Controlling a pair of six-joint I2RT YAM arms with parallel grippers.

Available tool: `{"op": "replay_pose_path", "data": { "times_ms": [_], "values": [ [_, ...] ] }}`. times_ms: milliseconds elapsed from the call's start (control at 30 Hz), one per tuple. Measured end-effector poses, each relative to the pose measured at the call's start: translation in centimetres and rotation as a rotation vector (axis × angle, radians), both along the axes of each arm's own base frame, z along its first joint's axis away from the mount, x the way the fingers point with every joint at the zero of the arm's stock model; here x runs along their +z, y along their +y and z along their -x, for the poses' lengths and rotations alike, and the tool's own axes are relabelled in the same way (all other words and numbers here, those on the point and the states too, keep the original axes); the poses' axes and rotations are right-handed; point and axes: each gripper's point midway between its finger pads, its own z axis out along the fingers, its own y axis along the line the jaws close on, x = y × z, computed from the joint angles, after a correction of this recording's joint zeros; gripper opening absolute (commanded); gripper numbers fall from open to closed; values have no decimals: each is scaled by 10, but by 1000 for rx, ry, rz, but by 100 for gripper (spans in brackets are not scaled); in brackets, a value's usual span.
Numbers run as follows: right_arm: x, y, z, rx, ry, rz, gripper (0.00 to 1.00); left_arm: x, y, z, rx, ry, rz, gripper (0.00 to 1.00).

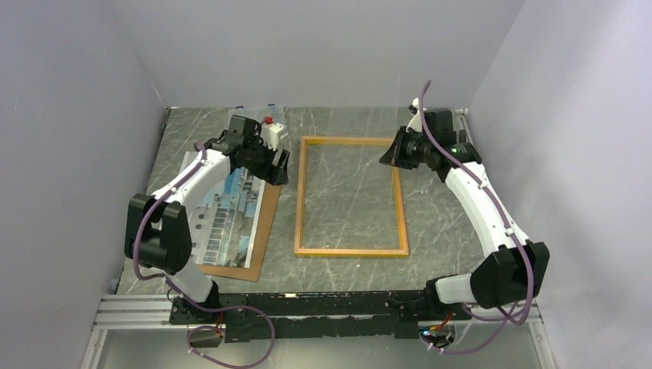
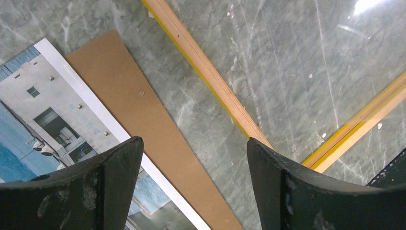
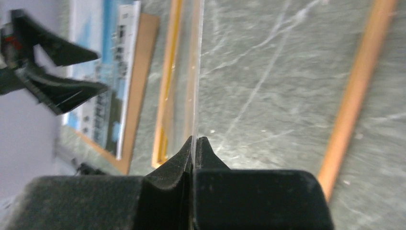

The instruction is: Put the photo into the frame

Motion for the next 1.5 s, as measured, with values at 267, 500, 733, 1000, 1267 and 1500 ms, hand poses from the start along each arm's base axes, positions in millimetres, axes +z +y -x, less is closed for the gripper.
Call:
{"op": "replay_pose_path", "data": {
  "times_ms": [267, 500, 733, 1000, 1267, 1500],
  "values": [
    [21, -38, -20, -197, -48, 261, 0, -36, -3, -5, 42, 94, -1, 81],
    [22, -53, -23, -249, -19, 225, 0, -82, -11, -8, 53, 180, -15, 80],
    [21, -54, -21, -249, 3, 205, 0, -96, -27, -10, 41, 195, 7, 78],
    [14, -59, -4, -263, 32, 238, 0, -101, -49, -17, -2, 187, 32, 72],
    [-15, -53, 13, -217, 130, 281, 0, -107, -61, -18, -41, 161, 16, 35],
    [-36, -25, 21, -134, 191, 324, 0, -107, -61, -24, -41, 132, -8, 26]
  ]
}}
